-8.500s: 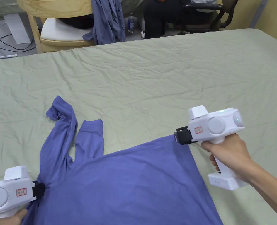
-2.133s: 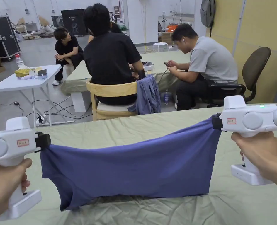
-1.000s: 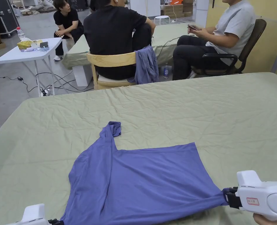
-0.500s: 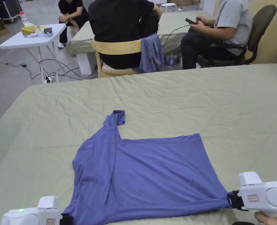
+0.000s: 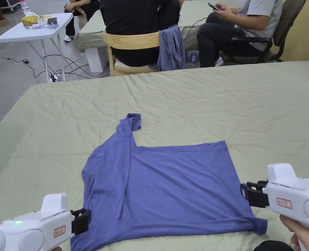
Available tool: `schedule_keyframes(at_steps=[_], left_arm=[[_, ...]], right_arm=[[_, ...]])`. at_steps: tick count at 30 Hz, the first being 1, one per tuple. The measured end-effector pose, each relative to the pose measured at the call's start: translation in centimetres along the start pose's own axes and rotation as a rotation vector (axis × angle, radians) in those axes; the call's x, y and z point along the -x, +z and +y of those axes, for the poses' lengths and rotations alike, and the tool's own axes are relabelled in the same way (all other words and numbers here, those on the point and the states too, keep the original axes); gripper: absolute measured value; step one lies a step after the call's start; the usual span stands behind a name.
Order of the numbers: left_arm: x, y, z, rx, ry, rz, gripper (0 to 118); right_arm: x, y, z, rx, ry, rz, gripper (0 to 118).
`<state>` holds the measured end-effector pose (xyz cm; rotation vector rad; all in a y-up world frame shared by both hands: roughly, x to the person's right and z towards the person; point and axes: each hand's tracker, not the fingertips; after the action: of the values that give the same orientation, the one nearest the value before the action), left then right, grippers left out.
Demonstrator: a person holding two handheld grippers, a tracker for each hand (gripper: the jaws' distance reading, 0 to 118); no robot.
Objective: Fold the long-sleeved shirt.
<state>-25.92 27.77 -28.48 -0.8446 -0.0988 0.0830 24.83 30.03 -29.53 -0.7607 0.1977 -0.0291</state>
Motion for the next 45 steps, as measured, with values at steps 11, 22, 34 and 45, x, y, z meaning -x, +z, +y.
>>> schedule_keyframes(at_steps=[11,22,34,45], left_arm=[[-3.4,2.1,2.9,-0.113,-0.028,-0.013,0],[-3.3,-5.3,12.6,-0.002,-0.119,-0.059,0],[-5.1,-24.2,26.9,0.165,-0.199,-0.099,0],[-6.8,-39.8,34.4,0.122,-0.240,-0.057,57]], right_arm=[[4.0,1.6,2.2,-0.111,0.057,-0.050,1],[3.6,-2.8,5.0,-0.054,0.055,-0.009,1],[2.5,-14.5,10.2,0.074,0.058,0.011,0],[0.8,-21.9,10.5,0.164,0.040,0.028,0]])
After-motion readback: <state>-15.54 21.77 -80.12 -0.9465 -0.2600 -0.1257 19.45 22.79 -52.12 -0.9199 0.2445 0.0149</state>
